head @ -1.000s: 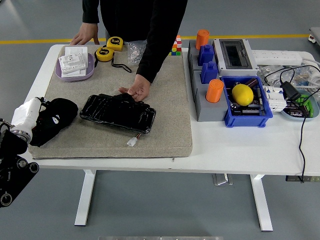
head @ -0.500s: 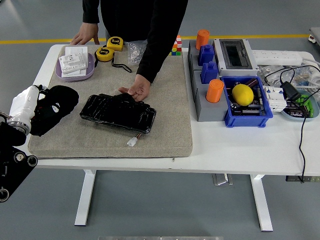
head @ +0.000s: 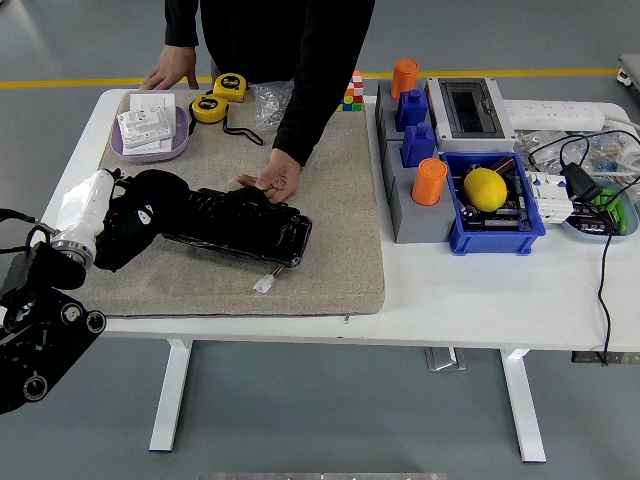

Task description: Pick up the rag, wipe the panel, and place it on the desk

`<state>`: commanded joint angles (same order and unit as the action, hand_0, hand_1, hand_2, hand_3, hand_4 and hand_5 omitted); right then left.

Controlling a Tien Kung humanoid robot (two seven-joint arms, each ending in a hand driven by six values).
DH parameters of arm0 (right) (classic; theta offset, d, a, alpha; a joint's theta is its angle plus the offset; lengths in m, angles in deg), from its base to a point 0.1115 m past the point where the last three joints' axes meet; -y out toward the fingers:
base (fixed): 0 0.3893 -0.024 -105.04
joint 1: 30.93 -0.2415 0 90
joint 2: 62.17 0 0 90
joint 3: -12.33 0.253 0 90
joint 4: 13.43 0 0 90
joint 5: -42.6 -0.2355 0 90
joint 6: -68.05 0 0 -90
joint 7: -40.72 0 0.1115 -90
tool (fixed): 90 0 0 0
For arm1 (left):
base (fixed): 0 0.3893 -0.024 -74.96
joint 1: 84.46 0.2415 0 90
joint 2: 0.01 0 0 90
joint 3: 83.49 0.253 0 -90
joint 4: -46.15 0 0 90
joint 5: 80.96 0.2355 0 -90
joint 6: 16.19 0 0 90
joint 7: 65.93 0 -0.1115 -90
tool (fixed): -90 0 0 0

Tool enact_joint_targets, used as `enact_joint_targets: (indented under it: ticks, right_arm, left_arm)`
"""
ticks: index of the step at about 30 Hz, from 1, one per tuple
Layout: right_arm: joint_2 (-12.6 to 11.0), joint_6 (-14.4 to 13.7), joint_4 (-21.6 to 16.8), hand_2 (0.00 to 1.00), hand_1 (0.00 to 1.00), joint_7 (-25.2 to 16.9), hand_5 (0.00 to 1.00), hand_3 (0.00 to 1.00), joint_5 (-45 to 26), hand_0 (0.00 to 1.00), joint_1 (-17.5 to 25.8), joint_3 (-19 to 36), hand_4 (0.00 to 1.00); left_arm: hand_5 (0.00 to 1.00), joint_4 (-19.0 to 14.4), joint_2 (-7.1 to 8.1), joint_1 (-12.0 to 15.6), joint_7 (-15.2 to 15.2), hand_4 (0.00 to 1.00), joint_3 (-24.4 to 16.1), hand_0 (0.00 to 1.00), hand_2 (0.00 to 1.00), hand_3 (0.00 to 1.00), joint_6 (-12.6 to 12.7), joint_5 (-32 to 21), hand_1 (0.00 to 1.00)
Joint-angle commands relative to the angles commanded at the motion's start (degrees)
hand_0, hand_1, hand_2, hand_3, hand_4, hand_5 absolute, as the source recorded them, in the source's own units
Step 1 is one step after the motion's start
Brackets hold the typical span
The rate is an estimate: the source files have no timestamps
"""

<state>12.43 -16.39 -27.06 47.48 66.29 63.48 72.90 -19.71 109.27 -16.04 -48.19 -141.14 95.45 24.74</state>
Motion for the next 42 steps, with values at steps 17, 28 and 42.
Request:
enact_joint_targets:
  ticks: [17,28,42]
  right_arm:
    - [-0.2,0.4,0.4,0.697,0.662,0.0,0.542,0.610,-0.4,0.740,-0.3,-0.3,0.998]
    - [-0.2,0.7,0.7,0.697,0.663,0.0,0.542,0.610,-0.4,0.741,-0.5,-0.2,0.998]
    - [-0.4,1.0,1.0,0.697,0.661,0.1,0.542,0.611,-0.5,0.741,-0.7,-0.2,0.998]
  left_arm:
    - [0.016,-1.7,-1.53,-2.1,0.6,0.338,4.4,0.304,0.627,0.526,-0.4,1.0,0.226]
    - [0.018,-3.3,-2.91,-4.2,1.1,0.335,10.4,0.305,0.627,0.526,-0.5,1.1,0.226]
    - [0.018,-4.7,-3.86,-6.2,1.7,0.338,17.5,0.305,0.627,0.528,-0.6,0.9,0.226]
